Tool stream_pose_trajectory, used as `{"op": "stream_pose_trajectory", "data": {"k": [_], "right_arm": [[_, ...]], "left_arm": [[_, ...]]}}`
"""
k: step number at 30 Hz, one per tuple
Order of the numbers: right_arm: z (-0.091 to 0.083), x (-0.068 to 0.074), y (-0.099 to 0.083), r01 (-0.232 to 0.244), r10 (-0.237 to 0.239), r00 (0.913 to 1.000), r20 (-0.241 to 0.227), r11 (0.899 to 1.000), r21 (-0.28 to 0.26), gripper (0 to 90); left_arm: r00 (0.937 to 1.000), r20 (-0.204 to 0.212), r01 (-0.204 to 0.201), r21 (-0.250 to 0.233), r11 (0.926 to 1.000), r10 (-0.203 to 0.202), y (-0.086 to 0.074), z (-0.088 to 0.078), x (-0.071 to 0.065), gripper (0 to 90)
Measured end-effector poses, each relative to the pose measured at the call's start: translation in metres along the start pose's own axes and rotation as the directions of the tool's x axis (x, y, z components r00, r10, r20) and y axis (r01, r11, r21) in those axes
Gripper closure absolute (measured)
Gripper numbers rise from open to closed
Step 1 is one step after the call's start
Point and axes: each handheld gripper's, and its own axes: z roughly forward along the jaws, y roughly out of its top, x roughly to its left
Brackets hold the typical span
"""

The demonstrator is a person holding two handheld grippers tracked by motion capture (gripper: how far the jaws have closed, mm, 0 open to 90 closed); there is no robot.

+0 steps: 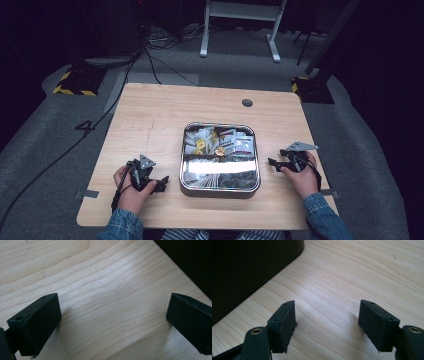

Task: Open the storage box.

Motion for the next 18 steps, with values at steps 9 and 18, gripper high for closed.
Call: {"op": "stream_pose_trajectory", "data": {"k": [9, 18], "right_arm": [[-0.0001, 0.0011, -0.0001, -0.008, 0.008, 1.0, 0.004, 1.0, 0.0, 29.7], [-0.0022, 0.0021, 0.0008, 0.018, -0.018, 0.9996, -0.021, 0.999, 0.027, 28.5]], "left_arm": [[1.0, 0.0, -0.002, -0.005, 1.0, 0.002, -0.0003, 0.0001, -0.0005, 0.1], [1.0, 0.002, -0.002, -0.004, 1.0, 0.002, 0.0006, 0.0008, -0.0001, 0.0]]}}
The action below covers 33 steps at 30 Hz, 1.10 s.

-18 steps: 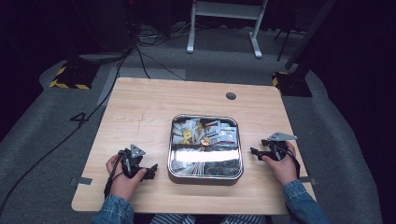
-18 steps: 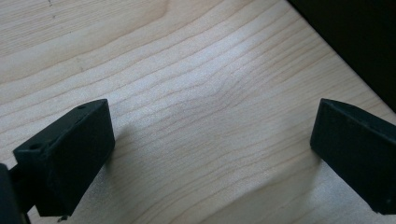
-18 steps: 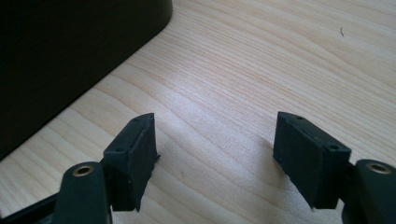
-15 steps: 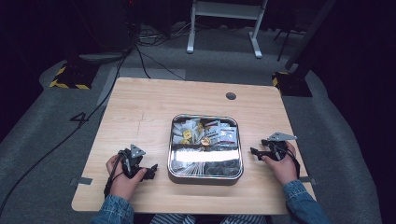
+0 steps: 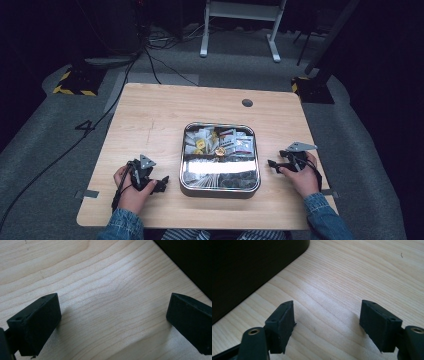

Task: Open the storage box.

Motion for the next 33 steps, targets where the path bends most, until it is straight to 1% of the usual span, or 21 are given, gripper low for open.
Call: {"op": "stream_pose_trajectory", "data": {"k": [4, 7, 9, 12, 15, 16, 19, 20, 21, 23, 26, 28, 30, 32, 33], "right_arm": [[-0.001, -0.001, 0.0, -0.001, 0.001, 1.0, 0.0, 1.0, 0.0, 30.1], [-0.001, -0.003, -0.002, 0.011, -0.012, 0.9997, -0.02, 1.0, -0.026, 38.5], [-0.003, -0.004, -0.002, 0.02, -0.02, 0.9994, -0.026, 1.0, -0.024, 47.3], [-0.008, -0.003, 0.0, 0.017, -0.018, 0.9993, -0.031, 0.999, -0.029, 48.7], [-0.018, 0.001, 0.007, 0.005, -0.006, 0.9993, -0.036, 0.999, -0.032, 48.6], [-0.021, 0.002, 0.01, 0.0, -0.001, 0.9989, -0.048, 0.999, -0.038, 48.7], [-0.028, 0.006, 0.018, -0.046, 0.04, 0.9933, -0.108, 0.998, -0.051, 50.8], [-0.031, 0.008, 0.02, -0.045, 0.039, 0.992, -0.12, 0.998, -0.05, 51.2], [-0.033, 0.01, 0.023, -0.045, 0.039, 0.9918, -0.122, 0.998, -0.049, 51.6], [-0.039, 0.014, 0.028, -0.024, 0.016, 0.993, -0.117, 0.998, -0.065, 51.9], [-0.046, 0.019, 0.034, -0.012, 0.003, 0.9936, -0.113, 0.996, -0.084, 51.9], [-0.05, 0.022, 0.037, 0.005, -0.015, 0.9934, -0.114, 0.996, -0.089, 51.9], [-0.053, 0.025, 0.041, 0.035, -0.044, 0.9943, -0.097, 0.995, -0.094, 51.9], [-0.056, 0.026, 0.043, 0.043, -0.052, 0.9943, -0.094, 0.994, -0.099, 51.9], [-0.062, 0.029, 0.048, 0.05, -0.061, 0.9933, -0.098, 0.992, -0.116, 52.1]], "left_arm": [[1.0, 0.001, 0.0, 0.0, 1.0, 0.0, 0.0, 0.0, 0.0, 0.0], [1.0, 0.001, 0.0, 0.001, 1.0, 0.0, 0.0, 0.0, 0.0, 0.0], [1.0, 0.0, 0.001, -0.001, 1.0, -0.001, 0.001, 0.001, 0.0, 0.0], [1.0, -0.001, 0.003, 0.0, 1.0, -0.003, 0.001, 0.001, -0.001, 0.1], [1.0, -0.002, -0.002, 0.0, 1.0, 0.002, 0.001, 0.001, -0.001, 0.1], [1.0, -0.001, -0.004, 0.0, 1.0, 0.004, 0.001, 0.001, -0.001, 0.1], [1.0, 0.0, -0.005, 0.0, 1.0, 0.005, 0.001, 0.001, -0.001, 0.1], [1.0, -0.001, -0.005, 0.0, 1.0, 0.005, 0.001, 0.001, -0.001, 0.1], [1.0, -0.001, -0.004, 0.0, 1.0, 0.004, 0.001, 0.001, -0.001, 0.1], [1.0, -0.003, 0.0, 0.001, 1.0, 0.0, 0.001, 0.001, -0.001, 0.1], [0.9999, -0.008, 0.007, 0.001, 1.0, -0.007, 0.001, 0.001, -0.002, 0.0], [0.9999, -0.01, 0.005, 0.0, 1.0, -0.005, 0.001, 0.001, -0.002, 0.0], [0.9999, -0.009, 0.006, 0.0, 1.0, -0.006, 0.001, 0.001, -0.002, 0.0], [0.9999, -0.009, 0.004, 0.0, 1.0, -0.004, 0.001, 0.001, -0.002, 0.0], [0.9999, -0.009, 0.005, 0.0, 1.0, -0.005, 0.001, 0.001, -0.002, 0.0]]}}
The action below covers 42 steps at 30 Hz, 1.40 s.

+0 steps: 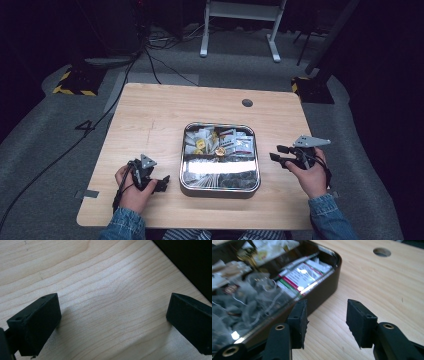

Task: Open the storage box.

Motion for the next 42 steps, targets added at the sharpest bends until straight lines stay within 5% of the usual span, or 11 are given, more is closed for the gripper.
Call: {"op": "stream_pose_trajectory", "data": {"k": [9, 22, 33, 42], "right_arm": [[-0.006, 0.016, 0.022, 0.042, -0.043, 0.9983, -0.04, 0.999, -0.027, 52.1], [0.016, 0.042, 0.051, 0.099, -0.104, 0.9864, -0.127, 0.994, -0.045, 51.3], [0.028, 0.06, 0.064, 0.102, -0.114, 0.9777, -0.177, 0.992, -0.072, 48.5], [0.051, 0.078, 0.074, 0.139, -0.149, 0.9635, -0.222, 0.988, -0.063, 44.0]], "left_arm": [[1.0, 0.0, -0.001, -0.001, 1.0, 0.001, 0.0, 0.0, 0.0, 0.1], [1.0, 0.004, -0.006, 0.0, 1.0, 0.006, 0.0, 0.0, -0.001, 0.4], [0.9999, 0.009, -0.008, 0.0, 1.0, 0.008, 0.0, 0.0, -0.001, 0.3], [0.9999, 0.012, -0.009, 0.0, 1.0, 0.009, 0.0, 0.0, -0.001, 0.1]]}}
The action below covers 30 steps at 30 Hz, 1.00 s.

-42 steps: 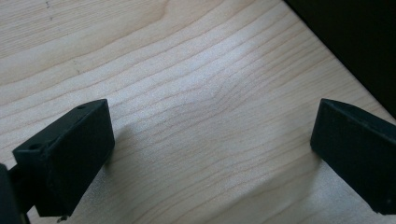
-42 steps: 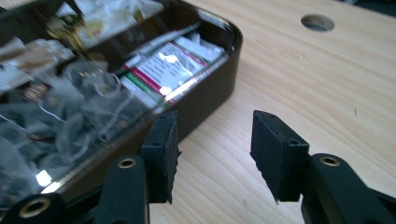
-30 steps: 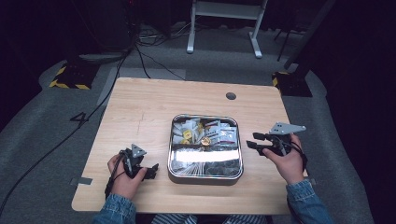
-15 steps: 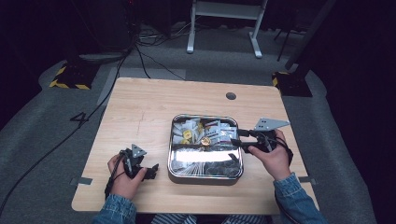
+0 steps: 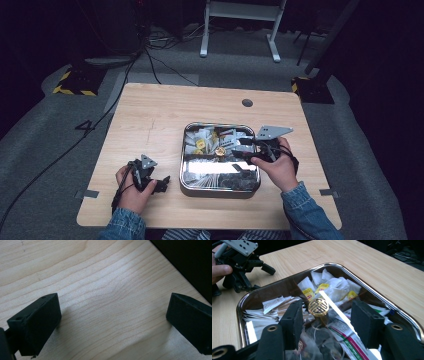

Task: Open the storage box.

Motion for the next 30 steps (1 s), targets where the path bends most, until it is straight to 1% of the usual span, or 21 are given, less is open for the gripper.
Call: {"op": "stream_pose_trajectory", "data": {"k": [4, 9, 12, 15, 19, 24, 26, 27, 28, 30], "right_arm": [[0.015, 0.002, 0.003, 0.014, -0.014, 0.9998, -0.015, 1.0, 0.015, 42.6], [0.035, 0.002, 0.005, 0.014, -0.012, 0.9994, -0.031, 0.999, 0.039, 42.8], [0.047, 0.001, 0.004, 0.009, -0.007, 0.9989, -0.046, 0.998, 0.063, 44.2], [0.056, -0.001, 0.001, -0.005, 0.009, 0.9989, -0.047, 0.997, 0.08, 46.0], [0.064, -0.002, -0.003, -0.006, 0.01, 0.9991, -0.04, 0.996, 0.094, 47.7], [0.072, -0.002, -0.006, -0.004, 0.009, 0.9993, -0.036, 0.992, 0.127, 51.0], [0.075, -0.001, -0.008, -0.002, 0.007, 0.9993, -0.036, 0.99, 0.14, 54.0], [0.076, -0.001, -0.009, 0.003, 0.001, 0.9995, -0.031, 0.992, 0.129, 54.7], [0.076, 0.0, -0.009, 0.011, -0.007, 0.9996, -0.027, 0.992, 0.129, 55.5], [0.077, 0.002, -0.009, 0.011, -0.007, 0.9996, -0.027, 0.991, 0.13, 58.2]], "left_arm": [[1.0, 0.0, 0.0, 0.0, 1.0, 0.0, 0.0, 0.0, 0.0, 0.1], [1.0, 0.003, -0.007, 0.003, 1.0, 0.007, 0.0, 0.0, 0.0, 0.1], [0.9999, 0.007, -0.009, 0.005, 0.9999, 0.009, 0.0, 0.0, 0.0, 0.1], [0.9999, 0.007, -0.01, 0.001, 0.9999, 0.01, 0.0, 0.0, 0.0, 0.1], [0.9999, 0.006, -0.011, 0.0, 0.9999, 0.011, 0.0, 0.0, -0.001, 0.2], [0.9999, 0.007, -0.014, 0.0, 0.9999, 0.014, 0.0, 0.0, -0.001, 0.2], [0.9999, 0.008, -0.015, 0.0, 0.9999, 0.015, 0.0, 0.0, -0.001, 0.2], [0.9999, 0.008, -0.015, 0.0, 0.9999, 0.015, 0.0, 0.0, -0.001, 0.1], [0.9999, 0.008, -0.015, 0.0, 0.9999, 0.015, 0.0, 0.0, -0.001, 0.2], [0.9999, 0.008, -0.015, 0.0, 0.9999, 0.015, 0.0, 0.0, -0.001, 0.2]]}}
